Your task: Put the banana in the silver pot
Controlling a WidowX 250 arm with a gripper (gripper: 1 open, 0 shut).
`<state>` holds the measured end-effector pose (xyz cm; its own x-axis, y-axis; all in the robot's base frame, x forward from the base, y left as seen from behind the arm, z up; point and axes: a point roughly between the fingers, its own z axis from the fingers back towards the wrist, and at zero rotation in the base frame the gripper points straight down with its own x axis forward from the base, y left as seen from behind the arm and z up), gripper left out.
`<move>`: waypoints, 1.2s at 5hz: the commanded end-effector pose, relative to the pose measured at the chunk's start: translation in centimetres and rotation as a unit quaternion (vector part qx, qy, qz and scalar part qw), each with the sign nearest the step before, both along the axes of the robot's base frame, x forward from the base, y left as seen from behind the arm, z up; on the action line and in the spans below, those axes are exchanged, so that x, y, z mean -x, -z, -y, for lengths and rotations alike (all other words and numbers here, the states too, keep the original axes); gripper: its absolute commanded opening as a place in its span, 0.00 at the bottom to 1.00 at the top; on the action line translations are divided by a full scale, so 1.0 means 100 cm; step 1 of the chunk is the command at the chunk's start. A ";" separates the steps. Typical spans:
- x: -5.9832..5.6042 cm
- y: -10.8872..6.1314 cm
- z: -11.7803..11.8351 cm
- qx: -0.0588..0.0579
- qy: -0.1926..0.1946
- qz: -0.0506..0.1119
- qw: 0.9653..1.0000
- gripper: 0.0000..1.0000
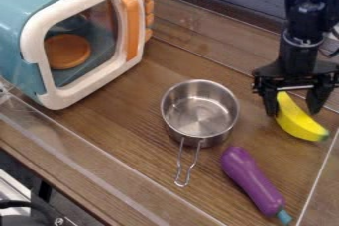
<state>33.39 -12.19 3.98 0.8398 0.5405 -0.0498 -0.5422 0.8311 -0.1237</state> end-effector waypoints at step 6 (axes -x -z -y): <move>0.005 0.016 0.032 -0.004 -0.012 -0.001 1.000 1.00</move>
